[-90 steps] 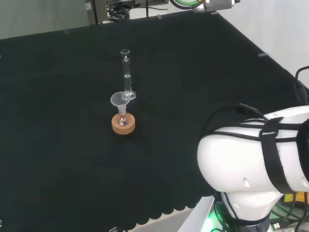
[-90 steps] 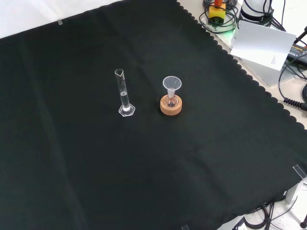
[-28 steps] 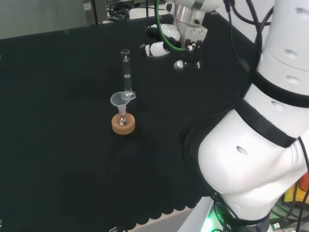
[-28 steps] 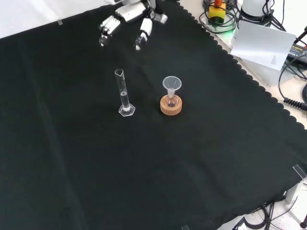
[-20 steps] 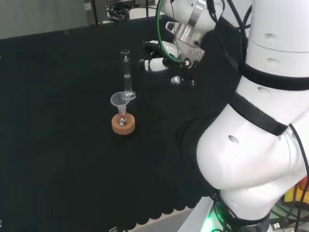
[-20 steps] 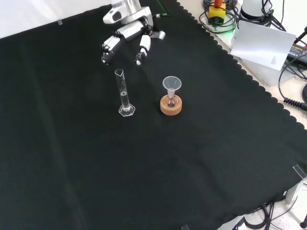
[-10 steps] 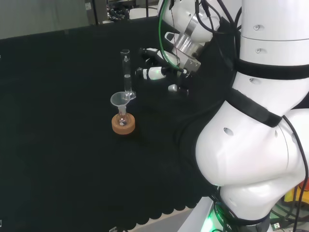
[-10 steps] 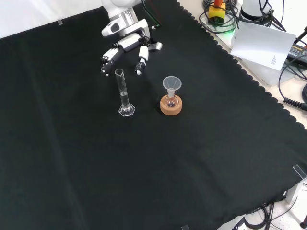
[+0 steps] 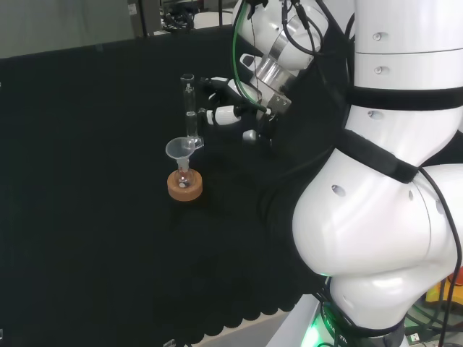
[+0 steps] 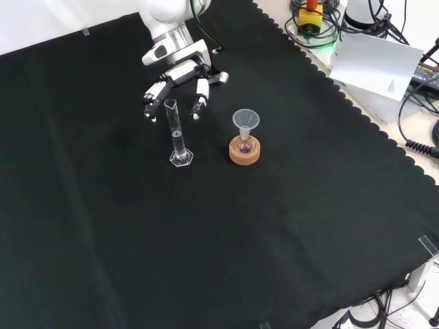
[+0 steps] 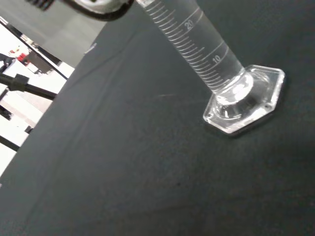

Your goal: Pick up the graduated cylinder.

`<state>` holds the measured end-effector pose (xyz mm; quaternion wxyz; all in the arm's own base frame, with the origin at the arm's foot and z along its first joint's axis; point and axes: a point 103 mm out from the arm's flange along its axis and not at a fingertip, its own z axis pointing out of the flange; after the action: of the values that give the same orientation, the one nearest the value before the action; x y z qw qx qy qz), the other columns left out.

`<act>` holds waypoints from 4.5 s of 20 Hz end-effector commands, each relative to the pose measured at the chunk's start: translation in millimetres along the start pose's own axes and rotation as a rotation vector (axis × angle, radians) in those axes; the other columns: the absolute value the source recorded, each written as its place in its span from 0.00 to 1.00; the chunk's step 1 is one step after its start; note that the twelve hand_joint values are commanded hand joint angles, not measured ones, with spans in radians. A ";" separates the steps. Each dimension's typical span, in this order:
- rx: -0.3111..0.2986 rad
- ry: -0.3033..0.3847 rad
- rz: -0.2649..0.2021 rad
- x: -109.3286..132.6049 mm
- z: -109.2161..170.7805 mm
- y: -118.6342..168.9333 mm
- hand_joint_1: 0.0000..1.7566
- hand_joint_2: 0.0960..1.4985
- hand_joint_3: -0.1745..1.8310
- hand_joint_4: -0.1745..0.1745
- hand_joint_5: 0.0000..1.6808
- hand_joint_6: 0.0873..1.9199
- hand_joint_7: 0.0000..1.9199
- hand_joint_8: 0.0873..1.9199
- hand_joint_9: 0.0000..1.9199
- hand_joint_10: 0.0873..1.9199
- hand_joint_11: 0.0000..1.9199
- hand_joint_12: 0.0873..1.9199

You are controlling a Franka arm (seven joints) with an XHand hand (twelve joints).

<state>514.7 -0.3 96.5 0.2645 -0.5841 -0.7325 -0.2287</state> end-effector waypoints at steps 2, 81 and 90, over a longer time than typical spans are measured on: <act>-0.013 0.118 -0.050 -2.2 17.2 12.3 0.51 0.43 0.32 0.38 0.27 0.00 0.19 0.31 0.30 0.26 0.14 0.68; -0.095 0.283 -0.110 7.3 49.2 36.8 0.61 0.48 0.35 0.52 0.46 0.26 0.41 0.27 0.56 0.11 0.47 0.50; -0.092 0.277 -0.106 7.2 48.5 38.1 0.65 0.55 0.37 0.51 0.48 0.27 0.45 0.27 0.59 0.09 0.51 0.47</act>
<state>544.9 44.4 64.7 0.3254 -0.5178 -0.7065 -0.3561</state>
